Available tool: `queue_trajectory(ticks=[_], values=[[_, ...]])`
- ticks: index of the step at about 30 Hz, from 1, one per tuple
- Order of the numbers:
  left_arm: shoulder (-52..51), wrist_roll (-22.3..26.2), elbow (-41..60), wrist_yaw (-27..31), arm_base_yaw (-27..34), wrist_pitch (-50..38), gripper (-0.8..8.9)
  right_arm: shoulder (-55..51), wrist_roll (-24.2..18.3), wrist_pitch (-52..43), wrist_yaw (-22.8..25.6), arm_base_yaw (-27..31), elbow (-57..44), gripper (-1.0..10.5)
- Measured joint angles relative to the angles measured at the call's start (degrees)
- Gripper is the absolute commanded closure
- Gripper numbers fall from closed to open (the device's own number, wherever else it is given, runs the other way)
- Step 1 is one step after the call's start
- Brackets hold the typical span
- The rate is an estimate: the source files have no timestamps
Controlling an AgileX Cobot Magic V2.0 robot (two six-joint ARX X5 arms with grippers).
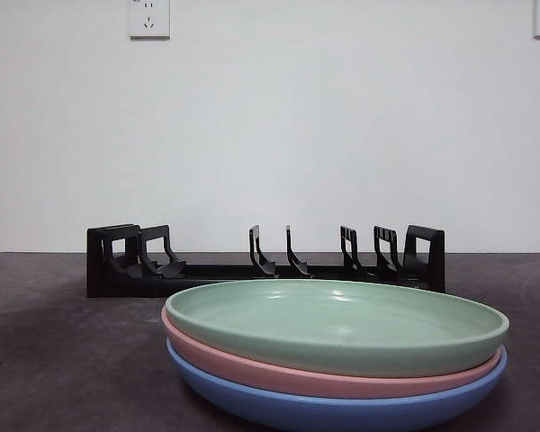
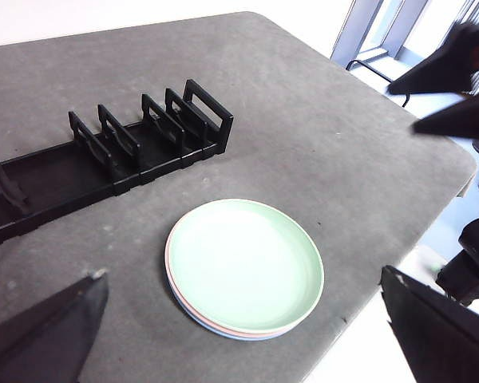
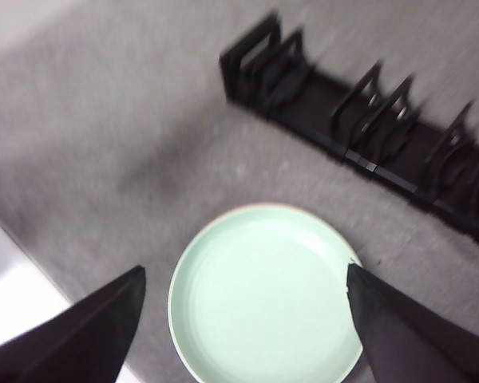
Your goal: Place the plate
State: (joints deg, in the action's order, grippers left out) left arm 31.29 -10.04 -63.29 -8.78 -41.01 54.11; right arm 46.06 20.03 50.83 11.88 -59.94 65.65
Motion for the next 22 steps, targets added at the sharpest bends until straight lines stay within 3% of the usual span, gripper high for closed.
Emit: queue_trajectory(ticks=[13, 14, 15, 16, 17, 18, 22], values=[[1.29, 0.04, 0.0, 0.0, 0.0, -2.89, 2.61, -12.85, 0.02, 2.36, 0.11, 0.74, 0.0, 5.4], [1.31, 0.04, 0.0, 0.02, 0.0, -2.89, 2.98, -12.85, 0.02, 2.36, 0.11, 0.74, 0.0, 5.5], [1.33, 0.09, 0.0, 0.07, 0.0, -2.89, 4.11, -12.83, 0.02, 2.36, 0.11, 0.74, 0.0, 6.6], [1.33, 0.24, 0.0, 0.28, 0.0, -2.86, 6.02, -12.83, 0.15, 2.47, 0.09, 0.74, 0.0, 8.5], [1.33, 0.24, 0.0, 0.5, 0.0, -2.84, 7.87, -12.83, 0.15, 2.58, 0.09, 0.74, 0.0, 9.7], [1.33, 0.24, 0.0, 0.74, 0.0, -2.67, 7.83, -12.83, 0.17, 2.64, 0.13, 0.74, 0.0, 9.2], [1.33, 0.11, 0.0, 1.33, 0.0, -2.25, 7.86, -12.81, 0.15, 2.64, 0.11, 0.74, 0.0, 9.2]])
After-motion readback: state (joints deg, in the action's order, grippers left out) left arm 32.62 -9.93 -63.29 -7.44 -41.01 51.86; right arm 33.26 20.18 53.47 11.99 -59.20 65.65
